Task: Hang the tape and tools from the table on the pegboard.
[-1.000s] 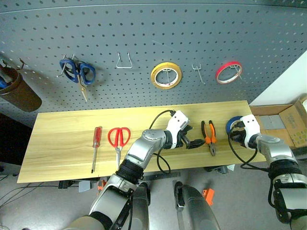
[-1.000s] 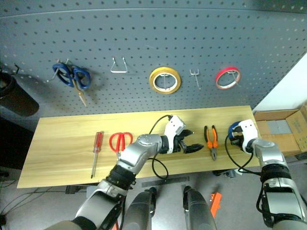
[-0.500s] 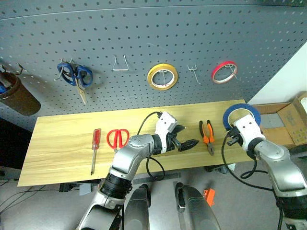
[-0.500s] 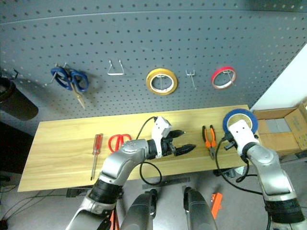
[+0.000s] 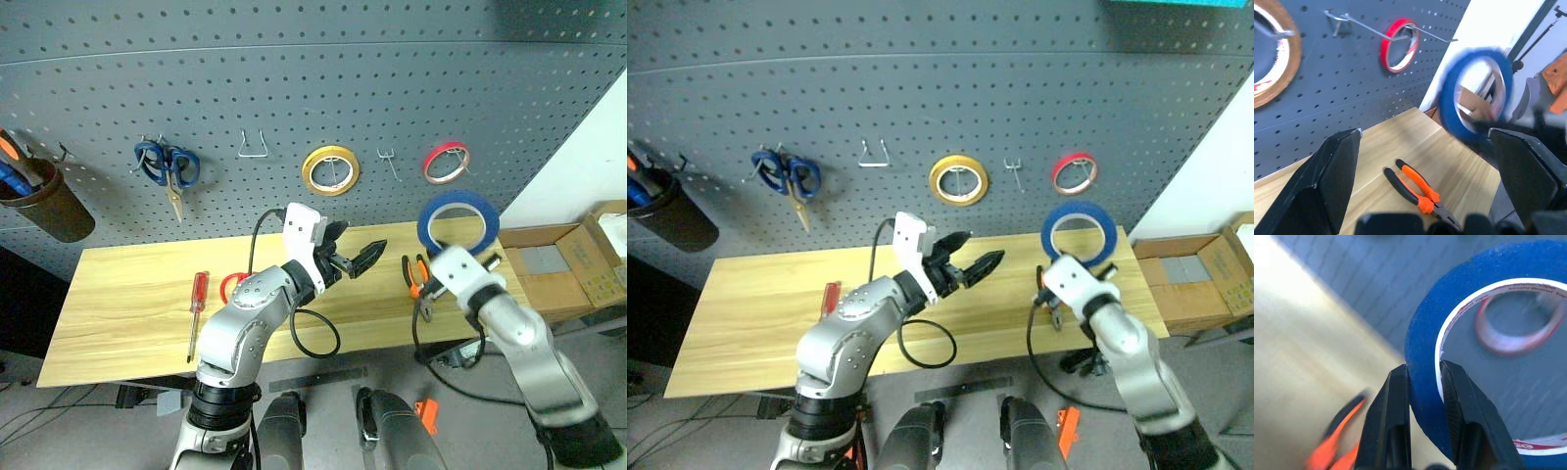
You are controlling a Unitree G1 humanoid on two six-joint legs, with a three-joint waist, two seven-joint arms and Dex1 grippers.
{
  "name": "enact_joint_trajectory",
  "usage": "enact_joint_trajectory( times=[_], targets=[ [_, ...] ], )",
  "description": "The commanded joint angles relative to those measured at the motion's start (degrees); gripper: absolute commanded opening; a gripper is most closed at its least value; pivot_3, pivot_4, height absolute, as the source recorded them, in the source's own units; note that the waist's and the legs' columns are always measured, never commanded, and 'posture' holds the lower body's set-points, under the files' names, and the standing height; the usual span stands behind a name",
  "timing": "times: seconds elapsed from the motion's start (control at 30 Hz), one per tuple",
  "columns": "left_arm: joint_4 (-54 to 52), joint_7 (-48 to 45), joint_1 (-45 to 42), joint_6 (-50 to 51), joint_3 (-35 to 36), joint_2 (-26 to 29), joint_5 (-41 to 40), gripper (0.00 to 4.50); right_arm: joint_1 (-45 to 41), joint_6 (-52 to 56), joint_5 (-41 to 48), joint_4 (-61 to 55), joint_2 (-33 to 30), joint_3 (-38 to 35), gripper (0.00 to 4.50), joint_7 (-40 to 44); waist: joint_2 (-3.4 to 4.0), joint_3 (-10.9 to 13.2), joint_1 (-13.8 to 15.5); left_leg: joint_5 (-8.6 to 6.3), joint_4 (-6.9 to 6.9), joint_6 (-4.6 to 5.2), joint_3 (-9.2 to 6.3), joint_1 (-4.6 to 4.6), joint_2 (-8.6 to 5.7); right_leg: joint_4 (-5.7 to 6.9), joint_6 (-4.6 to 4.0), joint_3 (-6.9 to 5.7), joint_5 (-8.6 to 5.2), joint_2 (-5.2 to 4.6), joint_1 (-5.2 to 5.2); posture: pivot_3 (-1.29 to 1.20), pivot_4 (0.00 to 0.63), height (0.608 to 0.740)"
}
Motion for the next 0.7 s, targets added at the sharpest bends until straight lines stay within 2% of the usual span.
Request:
enact_joint_trajectory(
  times=[0.03, 0.3, 0.7],
  targets=[
    [2.19, -0.69, -1.62, -4.70, -1.03, 0.10, 1.13, 4.50, -3.93, -6.29, 0.31, 5.63, -1.04, -1.62, 0.37, 1.13, -0.05, -0.17, 0.19, 0.01, 0.00, 0.01, -0.01, 0.00, 0.01, 0.00, -0.06, 0.00, 0.04, 0.00, 0.01, 0.09, 0.176, 0.740],
    [3.81, 0.01, -3.48, -6.60, -0.68, -0.09, 0.70, 4.50, -10.43, -19.71, 0.52, 15.66, -2.16, -1.28, 0.37, 3.27, -0.04, -0.29, 0.46, 0.02, -0.02, 0.03, 0.07, -0.10, 0.06, -0.11, -0.09, 0.11, 0.08, -0.08, -0.01, 0.11, 0.179, 0.740],
    [1.39, 1.47, -1.65, -5.96, -1.07, 0.37, 0.40, 4.50, -5.12, -25.70, -1.68, 13.50, -2.22, -0.96, 0.37, 4.00, -0.03, -0.68, 0.54, 0.05, 0.04, 0.06, 0.02, -0.03, 0.10, 0.08, -0.14, 0.09, 0.11, -0.13, 0.01, 0.12, 0.175, 0.740]
  ],
)
